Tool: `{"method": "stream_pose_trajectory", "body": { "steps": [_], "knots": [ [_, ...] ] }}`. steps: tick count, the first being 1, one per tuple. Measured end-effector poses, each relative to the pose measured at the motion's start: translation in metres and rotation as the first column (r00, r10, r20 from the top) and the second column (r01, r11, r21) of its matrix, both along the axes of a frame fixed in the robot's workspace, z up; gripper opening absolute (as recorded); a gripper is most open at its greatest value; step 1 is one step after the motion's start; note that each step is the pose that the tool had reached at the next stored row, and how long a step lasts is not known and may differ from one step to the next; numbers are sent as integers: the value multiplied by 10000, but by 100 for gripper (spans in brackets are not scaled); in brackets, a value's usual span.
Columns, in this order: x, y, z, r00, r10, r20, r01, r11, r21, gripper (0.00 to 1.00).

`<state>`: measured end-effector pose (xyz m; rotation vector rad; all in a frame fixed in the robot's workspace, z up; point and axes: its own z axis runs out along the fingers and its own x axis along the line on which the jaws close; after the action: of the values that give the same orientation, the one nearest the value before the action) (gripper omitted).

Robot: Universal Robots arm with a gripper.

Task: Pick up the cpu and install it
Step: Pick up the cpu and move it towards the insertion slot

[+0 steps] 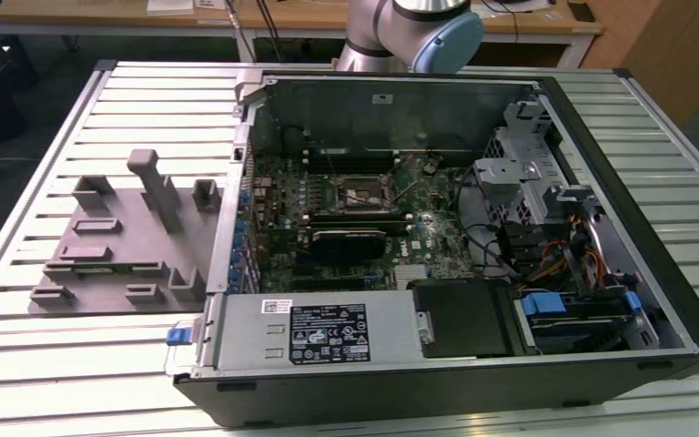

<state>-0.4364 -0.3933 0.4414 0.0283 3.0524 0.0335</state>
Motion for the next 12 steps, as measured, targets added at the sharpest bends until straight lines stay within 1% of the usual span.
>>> {"method": "stream_pose_trajectory", "body": {
  "steps": [3,5,8,12],
  "knots": [
    [11,1,-1,10000,0,-3,0,10000,-2,55],
    [42,0,-7,10000,0,-1,0,10000,0,55],
    [111,0,-11,10000,0,-4,0,10000,0,55],
    [231,1,-17,10000,0,-19,0,10000,0,55]
  ]
}}
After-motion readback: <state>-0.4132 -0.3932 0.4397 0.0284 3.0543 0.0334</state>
